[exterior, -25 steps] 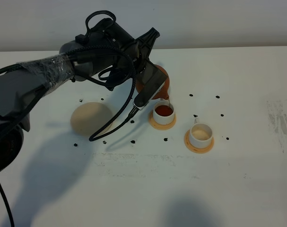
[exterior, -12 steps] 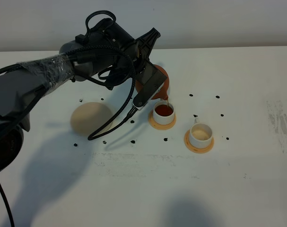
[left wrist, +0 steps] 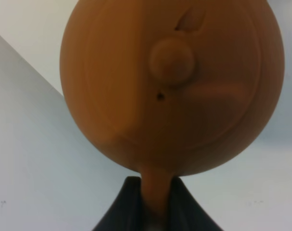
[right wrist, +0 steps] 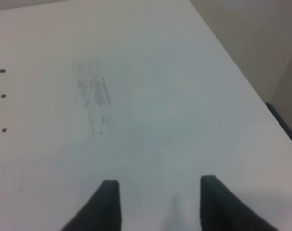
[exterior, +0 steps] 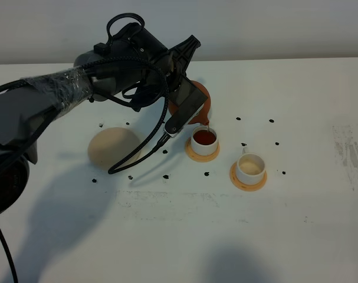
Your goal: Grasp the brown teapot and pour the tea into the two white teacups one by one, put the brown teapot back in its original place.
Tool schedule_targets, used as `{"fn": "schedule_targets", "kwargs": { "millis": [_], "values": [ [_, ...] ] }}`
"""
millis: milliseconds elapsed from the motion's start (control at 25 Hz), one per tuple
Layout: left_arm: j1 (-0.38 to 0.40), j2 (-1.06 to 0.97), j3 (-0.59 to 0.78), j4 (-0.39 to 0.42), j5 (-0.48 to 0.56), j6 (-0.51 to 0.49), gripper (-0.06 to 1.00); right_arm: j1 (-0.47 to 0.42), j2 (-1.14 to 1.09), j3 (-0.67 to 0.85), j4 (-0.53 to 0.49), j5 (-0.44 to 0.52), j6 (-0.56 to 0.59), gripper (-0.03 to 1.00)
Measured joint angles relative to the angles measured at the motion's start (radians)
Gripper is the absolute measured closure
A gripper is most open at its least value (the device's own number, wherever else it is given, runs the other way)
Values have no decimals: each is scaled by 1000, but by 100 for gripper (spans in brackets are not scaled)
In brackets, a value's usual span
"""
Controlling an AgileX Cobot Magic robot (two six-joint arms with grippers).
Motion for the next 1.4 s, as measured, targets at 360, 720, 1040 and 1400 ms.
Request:
{"fn": "schedule_targets", "kwargs": {
  "millis": [360, 720, 1040, 1400],
  "values": [
    [0, 0, 0, 0, 0, 8, 86, 0, 0, 0, 0, 0, 0, 57],
    [0, 0, 0, -4, 2, 9, 86, 0, 0, 0, 0, 0, -6, 57],
    [0, 0, 0, -25, 79, -104, 86, 0, 0, 0, 0, 0, -6, 57],
    [0, -23, 0, -28, 147, -175, 86, 0, 0, 0, 0, 0, -6, 57]
  ]
}}
